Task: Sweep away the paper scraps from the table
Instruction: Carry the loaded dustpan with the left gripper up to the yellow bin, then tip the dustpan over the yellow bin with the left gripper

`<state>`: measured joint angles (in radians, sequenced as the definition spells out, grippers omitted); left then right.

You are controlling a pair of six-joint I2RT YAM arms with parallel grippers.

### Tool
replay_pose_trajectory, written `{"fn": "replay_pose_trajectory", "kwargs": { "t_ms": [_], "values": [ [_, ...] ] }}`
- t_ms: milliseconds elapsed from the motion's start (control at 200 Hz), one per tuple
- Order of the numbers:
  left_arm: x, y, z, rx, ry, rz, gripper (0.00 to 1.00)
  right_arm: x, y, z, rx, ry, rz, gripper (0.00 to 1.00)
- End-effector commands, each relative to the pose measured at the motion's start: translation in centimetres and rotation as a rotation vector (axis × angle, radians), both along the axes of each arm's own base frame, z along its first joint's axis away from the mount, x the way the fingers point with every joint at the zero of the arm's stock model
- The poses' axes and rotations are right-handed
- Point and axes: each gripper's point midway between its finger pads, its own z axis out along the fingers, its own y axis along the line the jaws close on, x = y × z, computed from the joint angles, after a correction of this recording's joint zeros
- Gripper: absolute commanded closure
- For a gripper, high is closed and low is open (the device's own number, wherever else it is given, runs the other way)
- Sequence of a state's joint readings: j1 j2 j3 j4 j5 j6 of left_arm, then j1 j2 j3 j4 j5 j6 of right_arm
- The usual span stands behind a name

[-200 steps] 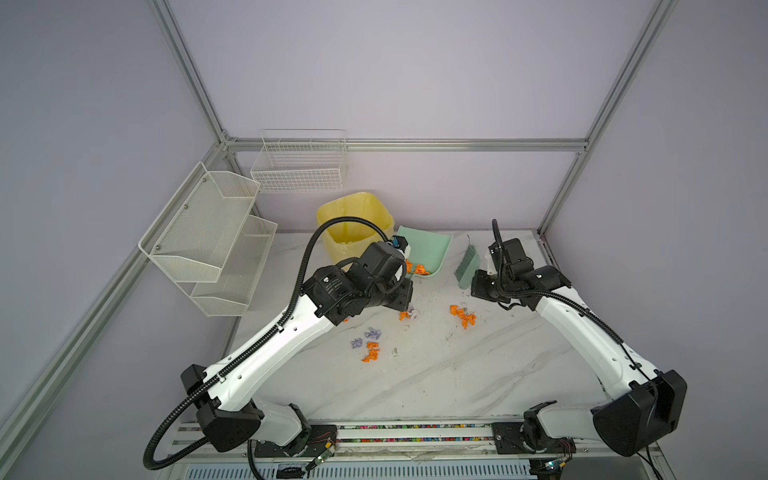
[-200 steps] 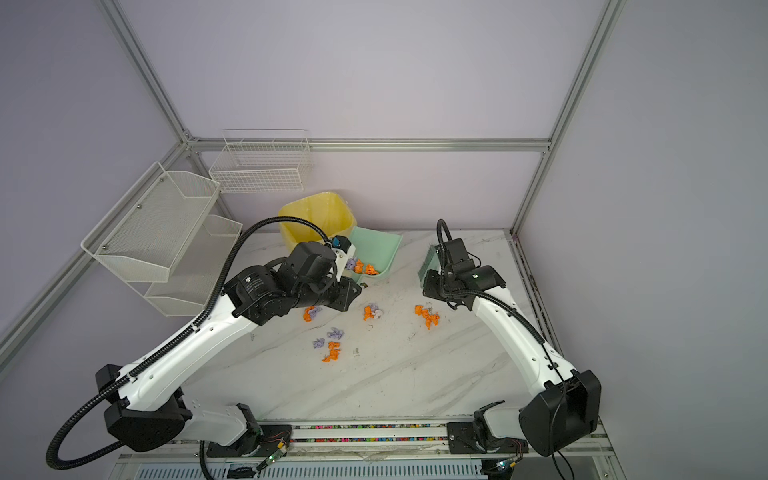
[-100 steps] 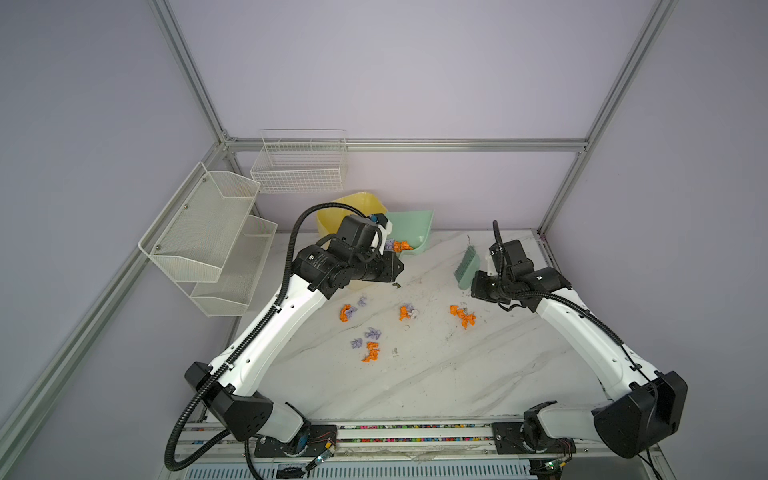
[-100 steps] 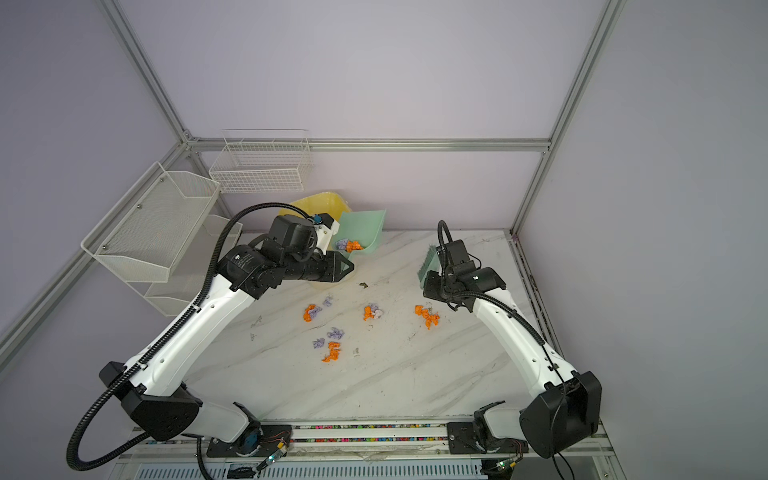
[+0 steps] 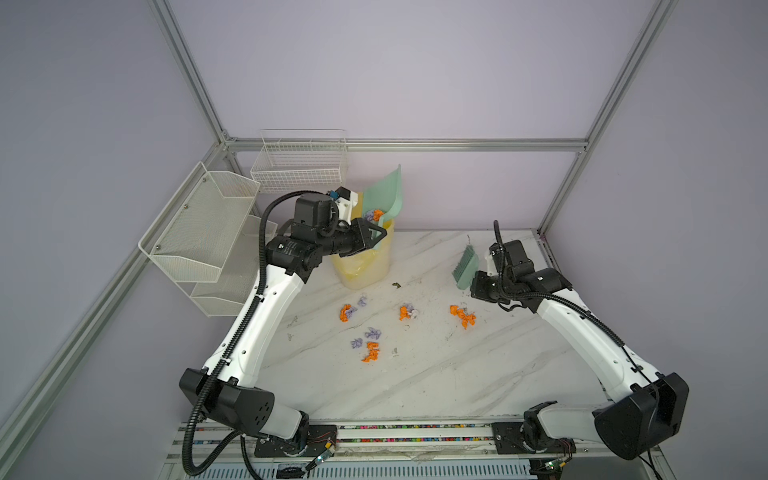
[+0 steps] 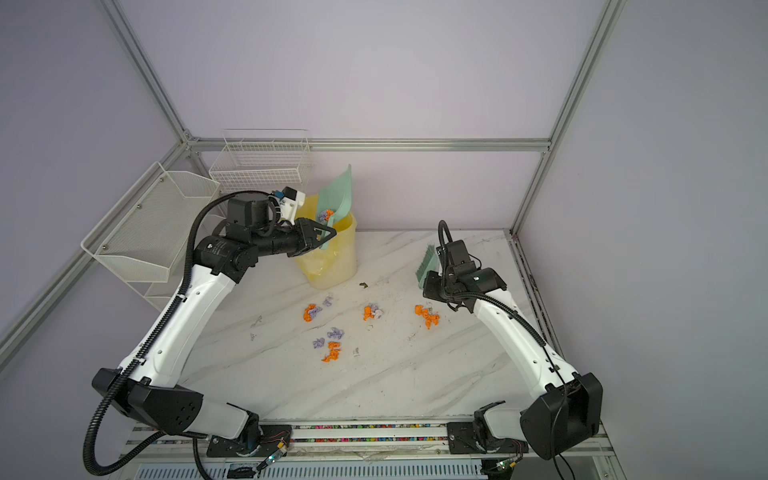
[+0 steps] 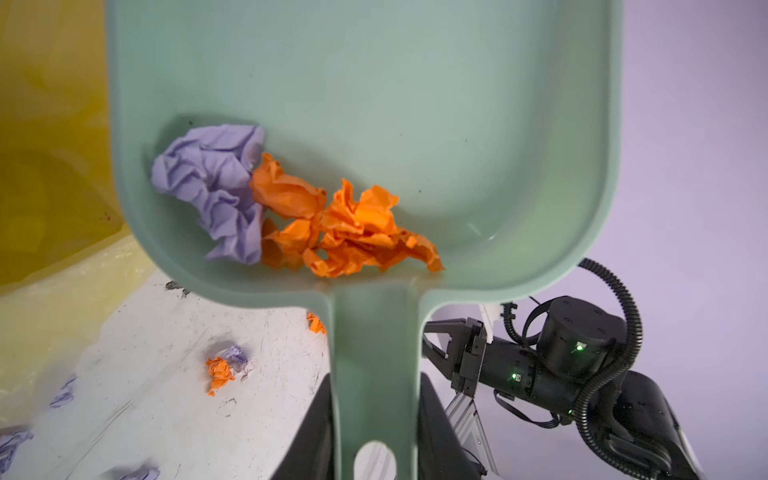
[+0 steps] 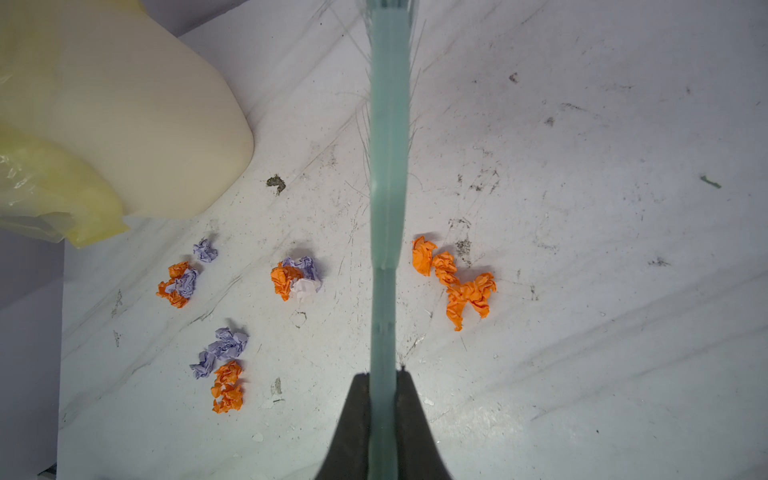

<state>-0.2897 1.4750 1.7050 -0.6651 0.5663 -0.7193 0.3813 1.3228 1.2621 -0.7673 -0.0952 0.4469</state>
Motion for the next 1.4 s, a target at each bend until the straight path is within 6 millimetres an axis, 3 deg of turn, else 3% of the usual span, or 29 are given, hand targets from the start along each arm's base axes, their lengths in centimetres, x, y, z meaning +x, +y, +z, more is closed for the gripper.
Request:
{"fn": "replay_pose_trajectory", "kwargs": {
  "t_ms": [0, 435, 665, 775, 1110, 1395],
  "values": [
    [0.1, -0.2, 1.4, -0.152, -0.007, -0.065, 0.92, 0.0, -0.1, 0.9, 0.012, -0.041, 0.006, 1.00],
    [1.5, 2.1, 1.2, -0.345, 0.039, -0.066, 0.92, -0.3, -0.1, 0.7, 0.015, -0.039, 0.009, 1.00],
    [2.2, 3.4, 1.8, -0.615, 0.083, -0.103, 0.92, -0.3, -0.1, 0.8, 0.019, -0.042, 0.011, 1.00],
    [2.5, 3.9, 1.3, -0.703, 0.103, -0.121, 0.92, -0.4, -0.1, 0.8, 0.021, -0.040, 0.011, 1.00],
    [2.7, 5.7, 2.5, -0.980, 0.090, -0.188, 0.92, -0.5, 0.1, 1.3, 0.037, -0.046, 0.009, 1.00],
    [2.5, 5.9, 2.2, -0.990, 0.095, -0.194, 0.91, -0.3, 0.2, 1.6, 0.048, -0.049, 0.005, 1.00]
  ]
}}
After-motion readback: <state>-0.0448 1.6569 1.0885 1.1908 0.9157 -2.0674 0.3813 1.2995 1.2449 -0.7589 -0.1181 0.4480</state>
